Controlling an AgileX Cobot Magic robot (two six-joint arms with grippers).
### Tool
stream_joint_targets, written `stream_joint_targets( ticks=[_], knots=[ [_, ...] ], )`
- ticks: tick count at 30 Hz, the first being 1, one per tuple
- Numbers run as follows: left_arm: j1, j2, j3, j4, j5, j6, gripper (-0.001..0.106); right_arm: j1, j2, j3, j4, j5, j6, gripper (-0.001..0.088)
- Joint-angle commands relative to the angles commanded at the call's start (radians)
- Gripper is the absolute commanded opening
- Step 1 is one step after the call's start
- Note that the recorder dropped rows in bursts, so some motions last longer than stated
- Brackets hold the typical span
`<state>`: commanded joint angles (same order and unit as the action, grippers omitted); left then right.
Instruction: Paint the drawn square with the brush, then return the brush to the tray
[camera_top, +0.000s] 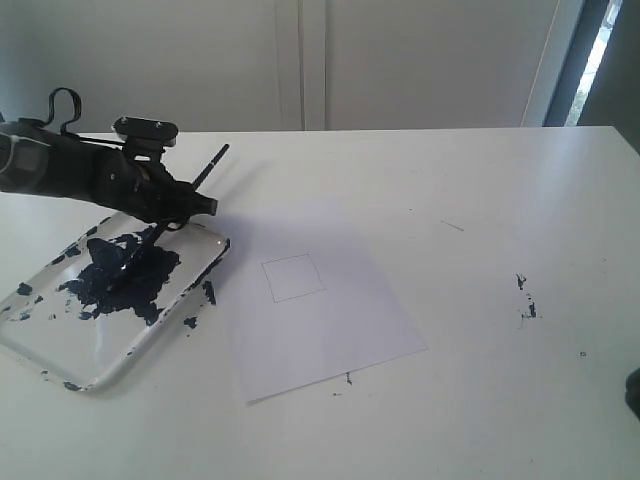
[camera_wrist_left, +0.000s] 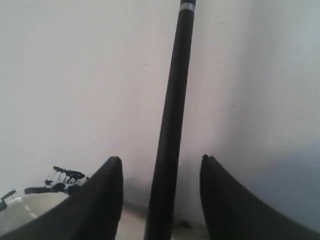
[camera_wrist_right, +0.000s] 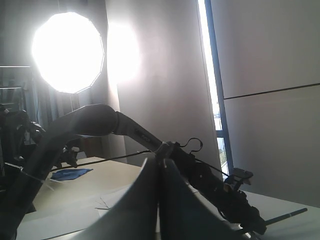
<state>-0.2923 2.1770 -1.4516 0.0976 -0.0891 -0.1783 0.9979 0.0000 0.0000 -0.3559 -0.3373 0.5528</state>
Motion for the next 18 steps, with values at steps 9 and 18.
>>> stream_joint_targets(
  ticks=[9,18],
  knots=[
    [0.0,0.0,-0.004,0.029,-0.002,0.003,0.014,0.0,0.0,0.0,0.0,0.0,0.0,0.0],
    [-0.015,-0.004,-0.004,0.046,-0.048,0.003,0.0,0.0,0.0,0.0,0.0,0.0,0.0,0.0]
  ],
)
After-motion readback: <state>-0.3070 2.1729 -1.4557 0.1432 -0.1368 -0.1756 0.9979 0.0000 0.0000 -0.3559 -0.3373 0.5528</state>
